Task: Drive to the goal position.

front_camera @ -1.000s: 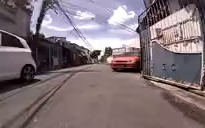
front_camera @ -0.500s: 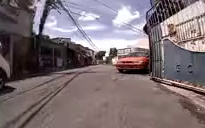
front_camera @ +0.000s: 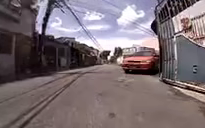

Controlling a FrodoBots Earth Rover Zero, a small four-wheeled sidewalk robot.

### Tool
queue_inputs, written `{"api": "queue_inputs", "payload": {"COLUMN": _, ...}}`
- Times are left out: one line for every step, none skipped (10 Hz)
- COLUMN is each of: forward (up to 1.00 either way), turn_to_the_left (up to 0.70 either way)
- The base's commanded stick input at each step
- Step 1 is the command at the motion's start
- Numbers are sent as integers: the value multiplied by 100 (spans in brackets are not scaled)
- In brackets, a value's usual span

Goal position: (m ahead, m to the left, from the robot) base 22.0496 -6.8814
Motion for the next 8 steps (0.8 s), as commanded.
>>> {"api": "queue_inputs", "payload": {"forward": 70, "turn_to_the_left": 12}}
{"api": "queue_inputs", "payload": {"forward": 70, "turn_to_the_left": 12}}
{"api": "queue_inputs", "payload": {"forward": 70, "turn_to_the_left": 12}}
{"api": "queue_inputs", "payload": {"forward": 70, "turn_to_the_left": 12}}
{"api": "queue_inputs", "payload": {"forward": 70, "turn_to_the_left": 12}}
{"api": "queue_inputs", "payload": {"forward": 70, "turn_to_the_left": 12}}
{"api": "queue_inputs", "payload": {"forward": 70, "turn_to_the_left": 12}}
{"api": "queue_inputs", "payload": {"forward": 70, "turn_to_the_left": 12}}
